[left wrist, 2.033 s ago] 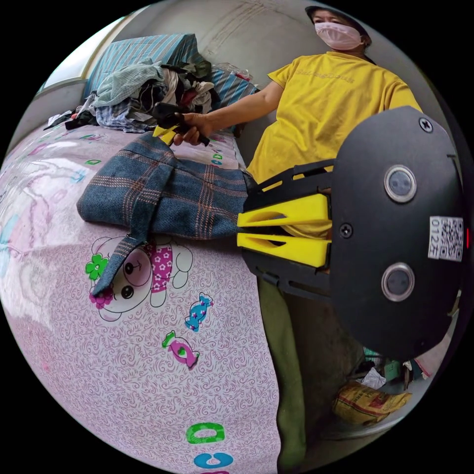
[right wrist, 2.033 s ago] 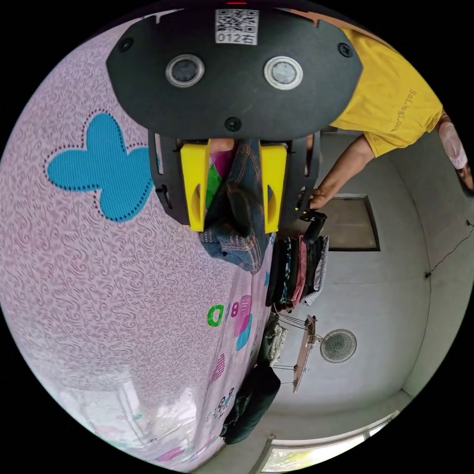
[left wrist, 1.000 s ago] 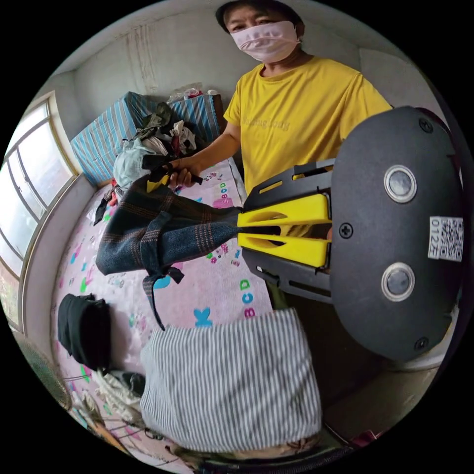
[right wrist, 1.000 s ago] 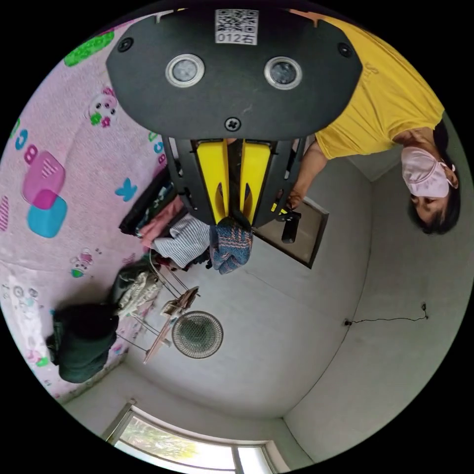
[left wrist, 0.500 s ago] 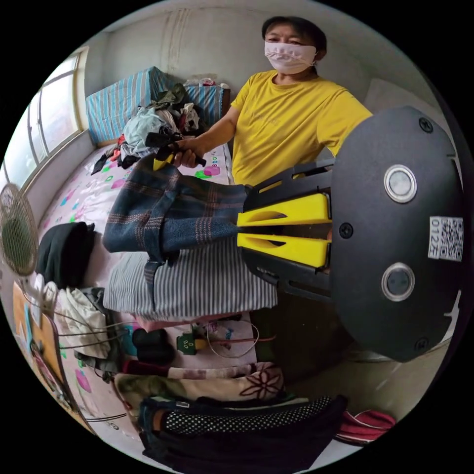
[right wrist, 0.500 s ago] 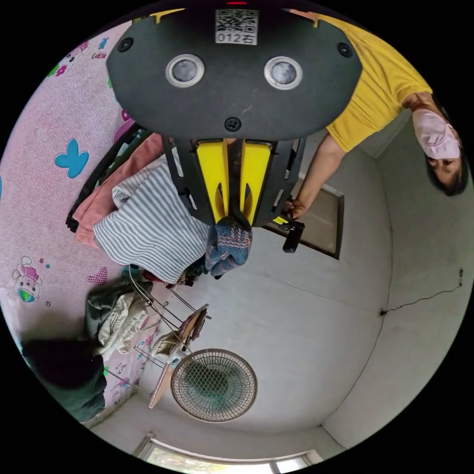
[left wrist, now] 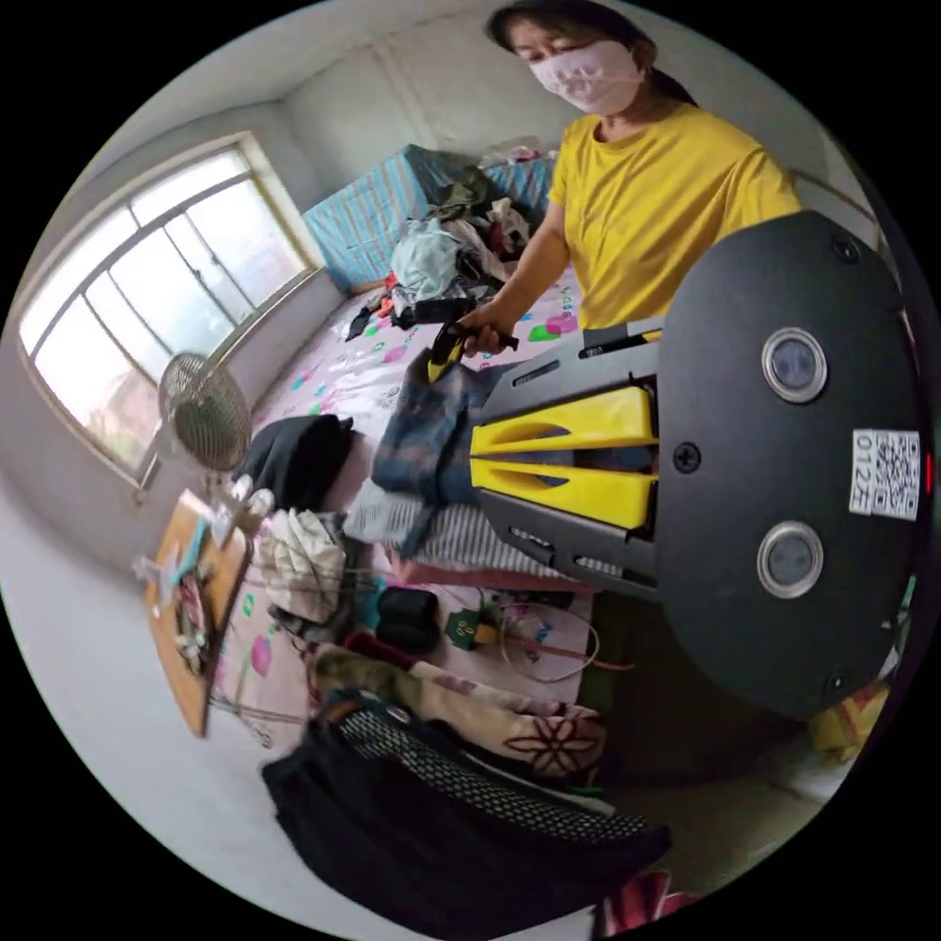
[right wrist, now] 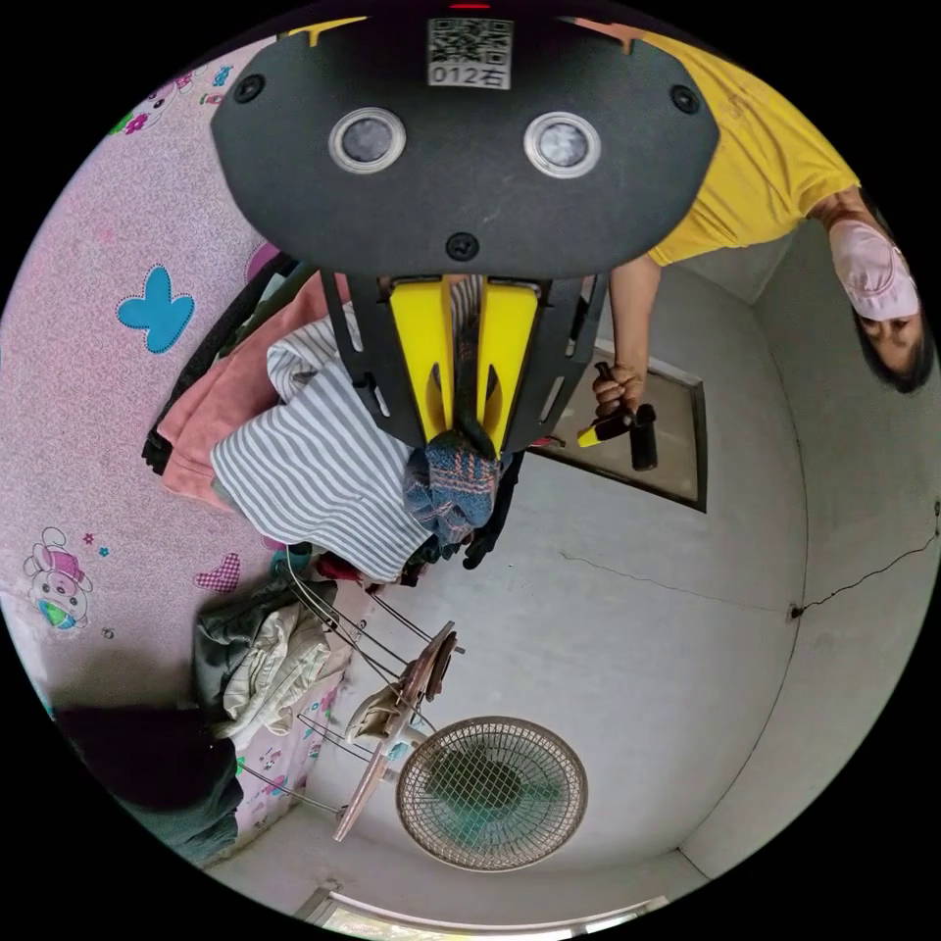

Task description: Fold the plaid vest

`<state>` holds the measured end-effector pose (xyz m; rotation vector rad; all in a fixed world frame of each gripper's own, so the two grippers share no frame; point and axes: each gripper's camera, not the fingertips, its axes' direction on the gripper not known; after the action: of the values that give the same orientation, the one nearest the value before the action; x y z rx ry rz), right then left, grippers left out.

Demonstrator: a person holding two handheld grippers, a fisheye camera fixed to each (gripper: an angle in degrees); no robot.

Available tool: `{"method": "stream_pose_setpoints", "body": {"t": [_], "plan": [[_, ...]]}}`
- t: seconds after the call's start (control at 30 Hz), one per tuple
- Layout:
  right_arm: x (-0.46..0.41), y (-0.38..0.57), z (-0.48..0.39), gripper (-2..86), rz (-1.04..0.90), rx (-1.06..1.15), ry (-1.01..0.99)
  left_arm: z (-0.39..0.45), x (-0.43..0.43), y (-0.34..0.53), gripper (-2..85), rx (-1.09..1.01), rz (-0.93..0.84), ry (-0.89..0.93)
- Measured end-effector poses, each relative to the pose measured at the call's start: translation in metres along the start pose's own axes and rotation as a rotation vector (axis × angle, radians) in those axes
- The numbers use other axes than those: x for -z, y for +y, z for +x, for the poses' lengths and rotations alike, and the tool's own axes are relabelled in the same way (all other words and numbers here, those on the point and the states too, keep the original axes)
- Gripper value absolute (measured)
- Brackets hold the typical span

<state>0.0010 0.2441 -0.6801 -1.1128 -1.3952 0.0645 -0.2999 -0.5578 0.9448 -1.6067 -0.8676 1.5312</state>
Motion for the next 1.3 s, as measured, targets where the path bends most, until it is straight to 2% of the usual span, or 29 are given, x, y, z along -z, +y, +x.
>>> {"method": "stream_pose_setpoints", "body": {"t": [0.17,0.3,0.33,0.4,0.57,0.67,0.73,0.8,0.93,1.13,1.3], "plan": [[-0.028,-0.014,-0.021,5.5,-0.051,-0.012,-0.028,0.046,-0.07,-0.006,0.3,-0.205,-0.145,-0.093],[-0.017,-0.011,-0.018,8.1,-0.066,-0.125,-0.035,0.007,-0.144,0.012,0.4,-0.179,-0.364,-0.036],[-0.006,-0.006,-0.02,8.1,-0.046,-0.133,-0.024,-0.001,-0.149,0.015,0.4,-0.163,-0.366,-0.014],[0.01,0.002,-0.028,7.6,-0.021,-0.121,0.032,-0.032,-0.144,0.022,0.5,-0.114,-0.317,0.104],[0.028,0.012,-0.089,4.1,0.156,0.064,0.261,-0.04,-0.089,-0.007,0.5,-0.181,-0.087,0.04],[0.003,0.008,-0.124,2.7,0.143,0.208,0.251,-0.041,-0.091,-0.057,0.4,-0.216,-0.025,-0.012],[-0.017,0.004,-0.135,2.2,0.111,0.243,0.208,-0.049,-0.111,-0.091,0.4,-0.224,-0.046,0.034],[-0.034,0.001,-0.14,1.7,0.076,0.251,0.175,-0.07,-0.149,-0.125,0.4,-0.185,-0.119,-0.026],[-0.066,-0.006,-0.111,0.9,-0.009,0.114,0.239,-0.125,-0.193,-0.142,0.2,-0.062,-0.205,-0.031],[-0.089,-0.009,-0.081,0.6,-0.012,0.039,0.111,-0.186,-0.206,-0.125,0.0,0.03,-0.106,0.038],[-0.091,-0.003,-0.108,0.6,-0.011,0.114,0.168,-0.201,-0.197,-0.117,0.1,0.021,-0.057,0.13]]}}
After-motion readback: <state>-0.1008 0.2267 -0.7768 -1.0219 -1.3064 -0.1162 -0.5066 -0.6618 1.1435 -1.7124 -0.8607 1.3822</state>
